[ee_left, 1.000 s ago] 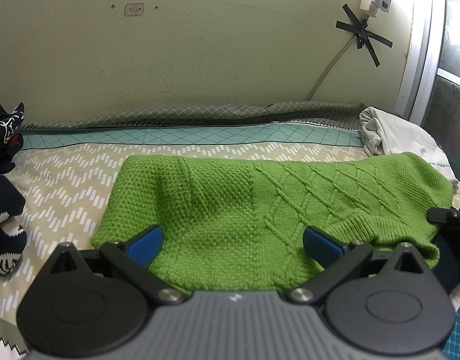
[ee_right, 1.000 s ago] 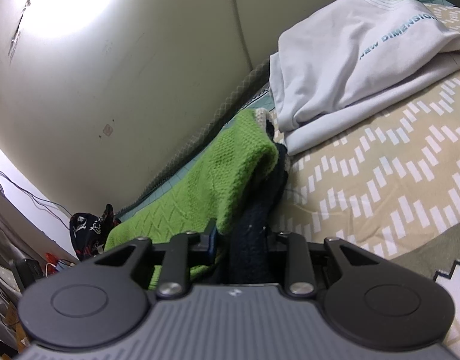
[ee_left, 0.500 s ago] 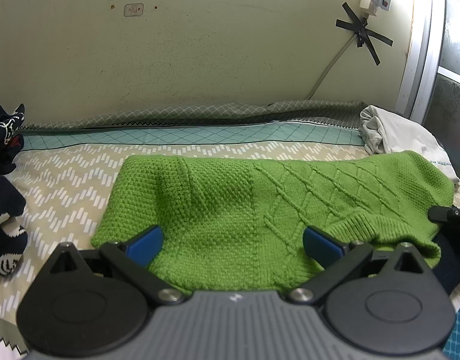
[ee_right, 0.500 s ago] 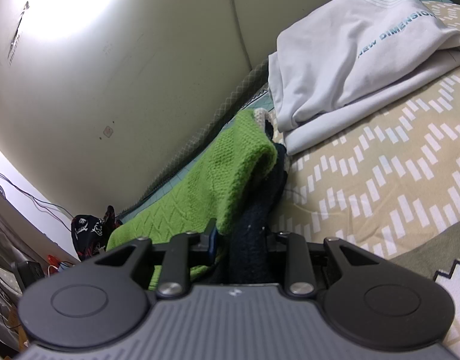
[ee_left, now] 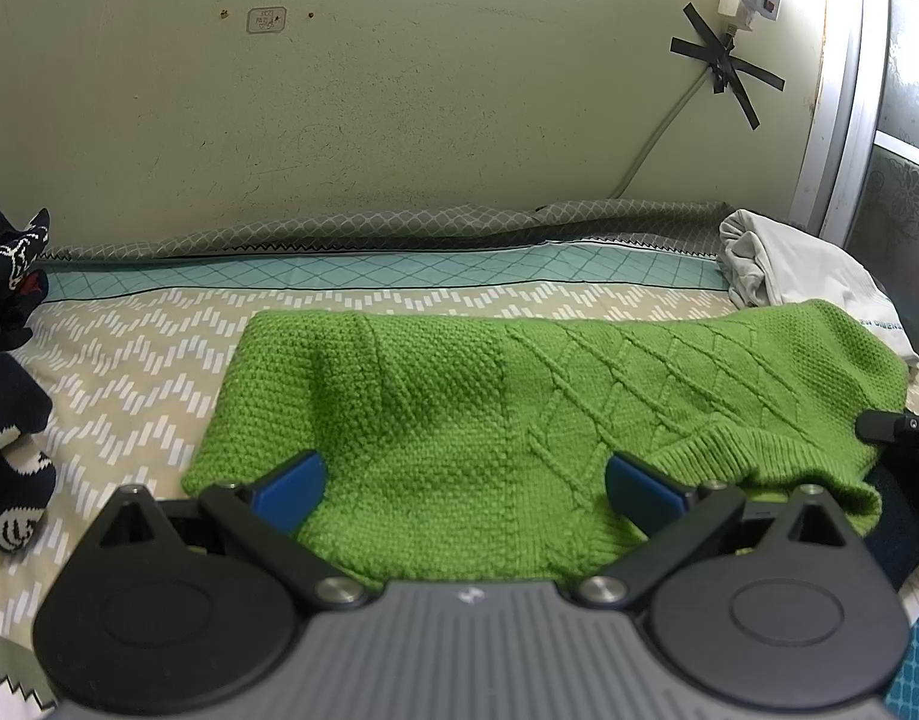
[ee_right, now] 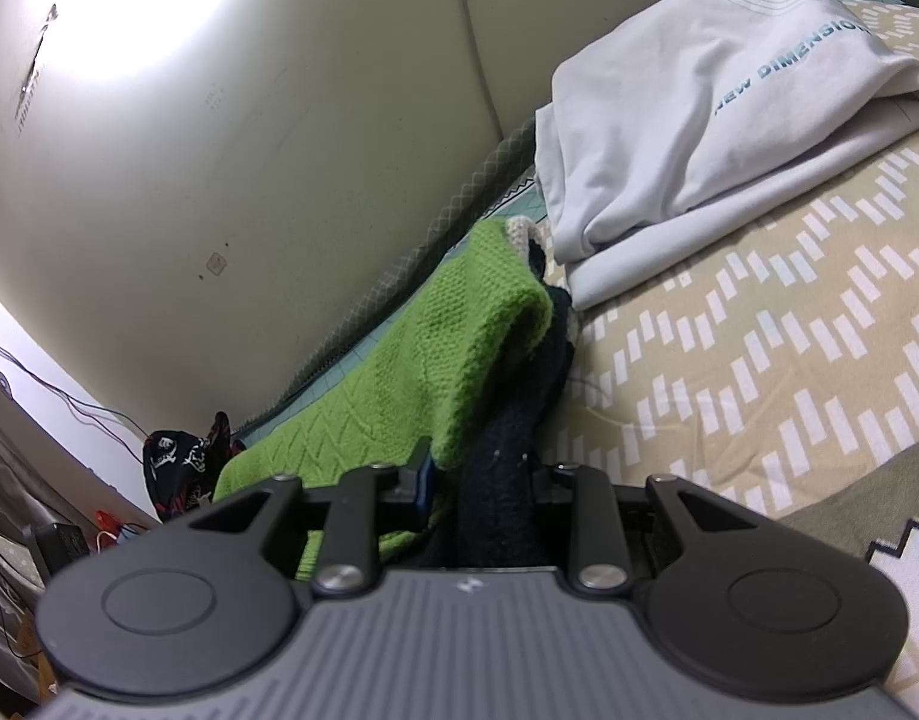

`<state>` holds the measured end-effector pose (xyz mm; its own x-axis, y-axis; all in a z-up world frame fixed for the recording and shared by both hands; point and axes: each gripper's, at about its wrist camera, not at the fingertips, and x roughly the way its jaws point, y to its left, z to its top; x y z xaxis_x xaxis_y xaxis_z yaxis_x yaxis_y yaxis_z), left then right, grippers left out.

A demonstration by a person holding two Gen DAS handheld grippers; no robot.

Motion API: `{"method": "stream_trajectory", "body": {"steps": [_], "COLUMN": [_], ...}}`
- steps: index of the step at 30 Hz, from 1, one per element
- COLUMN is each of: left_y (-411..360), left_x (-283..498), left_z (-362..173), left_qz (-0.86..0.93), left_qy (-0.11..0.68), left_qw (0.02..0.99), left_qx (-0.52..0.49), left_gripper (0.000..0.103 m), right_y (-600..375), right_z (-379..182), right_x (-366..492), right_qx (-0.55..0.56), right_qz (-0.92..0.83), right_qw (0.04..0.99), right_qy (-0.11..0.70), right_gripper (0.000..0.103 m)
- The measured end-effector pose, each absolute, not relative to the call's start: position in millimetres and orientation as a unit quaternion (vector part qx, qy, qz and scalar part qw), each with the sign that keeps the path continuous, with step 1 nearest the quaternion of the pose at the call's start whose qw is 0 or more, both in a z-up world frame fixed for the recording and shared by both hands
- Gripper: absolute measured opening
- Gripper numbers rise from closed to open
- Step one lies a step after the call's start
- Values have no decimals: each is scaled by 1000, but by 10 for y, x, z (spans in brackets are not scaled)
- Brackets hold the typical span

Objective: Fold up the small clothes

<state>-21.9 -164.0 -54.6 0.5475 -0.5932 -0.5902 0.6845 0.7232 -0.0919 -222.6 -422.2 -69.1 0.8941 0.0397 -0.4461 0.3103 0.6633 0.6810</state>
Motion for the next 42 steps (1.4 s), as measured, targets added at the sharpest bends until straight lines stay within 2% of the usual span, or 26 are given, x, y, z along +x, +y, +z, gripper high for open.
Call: {"method": "stream_trajectory", "body": {"steps": [20,42], "left_y": [-1639,-1633], "left_x": [-215,-213], "left_z": [-547,-544], "left_qz": [-366,-368], "left_qy": [307,307], "left_qw": [875,874], "left_qx": [75,75], "left_gripper": [103,103], "right_y": [-4204,-4195], "right_z": [-704,-706], "right_x": [-2267,-2269], "right_qx": [411,410], "right_qz": [-85,-85], "right_qw": [882,882], "right_qy": [215,216], "right_gripper": [16,16]}}
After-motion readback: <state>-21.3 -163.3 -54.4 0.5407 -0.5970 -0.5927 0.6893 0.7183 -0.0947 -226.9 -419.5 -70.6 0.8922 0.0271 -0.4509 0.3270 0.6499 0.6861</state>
